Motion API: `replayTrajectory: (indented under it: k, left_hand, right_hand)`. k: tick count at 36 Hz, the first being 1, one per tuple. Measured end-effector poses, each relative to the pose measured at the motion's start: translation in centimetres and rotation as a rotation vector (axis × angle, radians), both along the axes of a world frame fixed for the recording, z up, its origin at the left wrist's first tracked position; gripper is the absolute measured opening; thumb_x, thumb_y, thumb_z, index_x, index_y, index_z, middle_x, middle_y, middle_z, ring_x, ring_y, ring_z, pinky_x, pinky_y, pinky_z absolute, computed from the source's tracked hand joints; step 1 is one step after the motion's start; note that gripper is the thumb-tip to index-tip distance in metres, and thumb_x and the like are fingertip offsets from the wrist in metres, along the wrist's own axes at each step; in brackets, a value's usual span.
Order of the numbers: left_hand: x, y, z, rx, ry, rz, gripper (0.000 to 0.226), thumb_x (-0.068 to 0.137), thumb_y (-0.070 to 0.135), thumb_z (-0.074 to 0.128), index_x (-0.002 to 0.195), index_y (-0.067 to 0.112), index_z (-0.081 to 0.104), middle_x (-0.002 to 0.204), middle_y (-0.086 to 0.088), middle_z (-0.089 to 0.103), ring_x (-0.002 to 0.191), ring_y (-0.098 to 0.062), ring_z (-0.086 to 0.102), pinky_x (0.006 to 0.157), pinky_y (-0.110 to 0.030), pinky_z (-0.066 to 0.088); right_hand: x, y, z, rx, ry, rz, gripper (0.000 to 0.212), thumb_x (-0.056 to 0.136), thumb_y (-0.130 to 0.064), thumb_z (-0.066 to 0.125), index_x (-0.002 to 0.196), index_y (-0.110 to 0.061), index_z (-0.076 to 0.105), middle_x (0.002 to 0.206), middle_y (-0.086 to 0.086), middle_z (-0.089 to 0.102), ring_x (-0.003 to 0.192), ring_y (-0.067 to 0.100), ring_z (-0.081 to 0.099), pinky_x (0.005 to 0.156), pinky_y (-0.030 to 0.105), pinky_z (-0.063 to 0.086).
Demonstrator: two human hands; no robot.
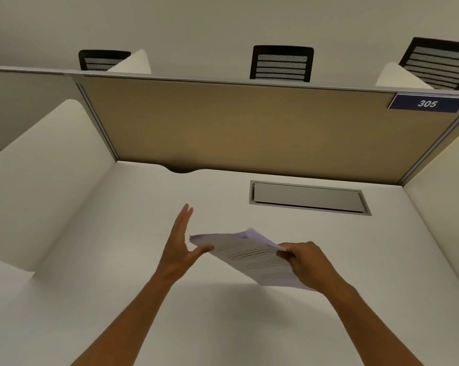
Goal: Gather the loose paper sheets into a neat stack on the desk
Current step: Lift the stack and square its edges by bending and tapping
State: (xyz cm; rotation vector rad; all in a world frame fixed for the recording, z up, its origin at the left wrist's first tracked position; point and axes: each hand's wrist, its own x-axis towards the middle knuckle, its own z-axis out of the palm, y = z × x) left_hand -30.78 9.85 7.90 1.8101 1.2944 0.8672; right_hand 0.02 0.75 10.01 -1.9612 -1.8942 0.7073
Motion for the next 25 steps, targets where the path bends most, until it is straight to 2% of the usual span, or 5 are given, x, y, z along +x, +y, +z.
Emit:
replayTrajectory:
  k: [4, 8, 12, 15, 25]
  left_hand:
    - [1.1, -0.1, 0.1, -0.045, 0.217, -0.241, 0.095, 0.077, 0.050, 0.076, 0.152, 0.046, 0.017, 0.161, 0.021, 0.016, 0.149, -0.006, 0.001, 0.118, -0.035, 0.011]
    - [3.2, -1.1, -0.2, -0.111, 0.094, -0.388, 0.047, 0.085, 0.031, 0.075, 0.129, 0.038, 0.061, 0.138, 0.029, 0.052, 0.137, 0.009, 0.039, 0.117, -0.017, 0.025]
    - [4.0, -2.5, -0.9, -0.304, -0.032, -0.246, 0.039, 0.091, 0.015, 0.068, 0.081, 0.052, 0.074, 0.080, 0.027, 0.074, 0.077, 0.010, 0.067, 0.070, -0.009, 0.049]
    - [4.0, -3.2, -1.5, -0.386, -0.082, -0.146, 0.036, 0.086, 0.018, 0.068, 0.062, 0.045, 0.073, 0.061, 0.021, 0.069, 0.059, 0.007, 0.062, 0.060, -0.011, 0.045]
    - [1.2, -4.0, -3.6, -0.538, -0.206, 0.079, 0.019, 0.072, 0.036, 0.069, 0.076, 0.020, 0.079, 0.071, 0.001, 0.076, 0.067, -0.015, 0.069, 0.062, -0.027, 0.052]
  right_hand:
    - [-0.5, 0.8, 1.5, -0.055, -0.243, 0.123, 0.035, 0.100, -0.023, 0.046, 0.123, -0.037, 0.070, 0.112, -0.006, 0.077, 0.092, 0.018, 0.069, 0.077, 0.031, 0.057]
    - [-1.6, 1.2, 1.3, -0.084, -0.258, 0.184, 0.037, 0.099, -0.024, 0.046, 0.127, -0.036, 0.067, 0.118, -0.004, 0.076, 0.096, 0.017, 0.070, 0.078, 0.027, 0.058]
    - [-1.3, 1.3, 0.4, -0.117, -0.257, 0.195, 0.034, 0.102, -0.026, 0.047, 0.127, -0.032, 0.068, 0.119, -0.002, 0.075, 0.097, 0.018, 0.070, 0.081, 0.027, 0.058]
    - [-0.8, 1.1, -0.2, -0.126, -0.228, 0.188, 0.030, 0.100, -0.033, 0.048, 0.120, -0.034, 0.071, 0.112, -0.006, 0.077, 0.091, 0.015, 0.070, 0.076, 0.029, 0.059]
    - [4.1, -1.0, -2.0, -0.234, -0.002, 0.021, 0.014, 0.087, -0.032, 0.070, 0.096, -0.039, 0.079, 0.078, -0.029, 0.072, 0.073, -0.001, 0.068, 0.058, 0.009, 0.048]
